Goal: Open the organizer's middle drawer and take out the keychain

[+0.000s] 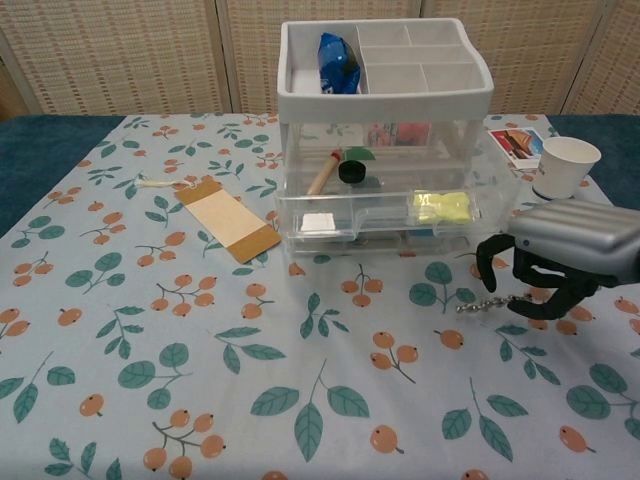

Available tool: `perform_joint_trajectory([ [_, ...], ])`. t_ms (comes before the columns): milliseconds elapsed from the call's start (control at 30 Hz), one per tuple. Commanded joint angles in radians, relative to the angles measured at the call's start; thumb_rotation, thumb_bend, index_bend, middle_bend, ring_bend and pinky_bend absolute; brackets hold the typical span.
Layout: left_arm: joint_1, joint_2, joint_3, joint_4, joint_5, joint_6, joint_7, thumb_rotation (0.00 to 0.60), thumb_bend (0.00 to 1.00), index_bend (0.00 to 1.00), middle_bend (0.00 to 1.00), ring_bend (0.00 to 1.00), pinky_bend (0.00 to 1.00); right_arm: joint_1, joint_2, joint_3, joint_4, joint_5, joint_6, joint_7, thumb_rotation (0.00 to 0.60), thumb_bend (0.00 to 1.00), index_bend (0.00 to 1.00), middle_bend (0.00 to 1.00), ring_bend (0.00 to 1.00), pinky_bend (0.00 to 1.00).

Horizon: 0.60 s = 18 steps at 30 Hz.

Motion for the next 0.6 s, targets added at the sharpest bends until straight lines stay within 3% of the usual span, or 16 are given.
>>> perform_joint_trajectory([
  [33,0.000,0.001,0.001,0.001,0.001,-0.001,-0.003,0.600,0.21,0.10,0.04,0.02,0.11,-0.018,0.027,0.000,-0.033,0.000,0.021,-0.010,0.600,0.38,0.28,0.92,1.00,1.00],
  [267,0.001,0.001,-0.001,0.009,0.007,0.004,-0.015,0.600,0.21,0.10,0.04,0.02,0.11,-0.109,0.140,-0.006,-0.133,0.000,0.159,-0.032,0.600,0.36,0.27,0.89,0.99,1.00],
  [367,0.000,0.000,-0.003,0.011,0.004,0.003,-0.016,0.600,0.21,0.10,0.04,0.02,0.11,-0.167,0.208,-0.008,-0.186,0.005,0.244,-0.033,0.600,0.36,0.29,0.84,0.94,1.00],
  [500,-0.005,-0.004,-0.003,0.002,0.016,0.005,-0.006,0.600,0.21,0.10,0.04,0.02,0.11,-0.243,0.282,-0.013,-0.240,-0.030,0.362,-0.011,0.600,0.36,0.30,0.70,0.77,0.97],
  [567,-0.010,-0.004,-0.005,-0.005,0.018,0.001,0.002,0.600,0.21,0.10,0.04,0.02,0.11,-0.283,0.306,-0.016,-0.248,-0.058,0.426,-0.002,0.600,0.36,0.30,0.57,0.64,0.85],
  [600,-0.012,-0.004,-0.007,-0.009,0.018,-0.001,0.006,0.600,0.21,0.10,0.04,0.02,0.11,-0.298,0.314,-0.017,-0.248,-0.072,0.451,0.004,0.600,0.36,0.30,0.46,0.51,0.72],
])
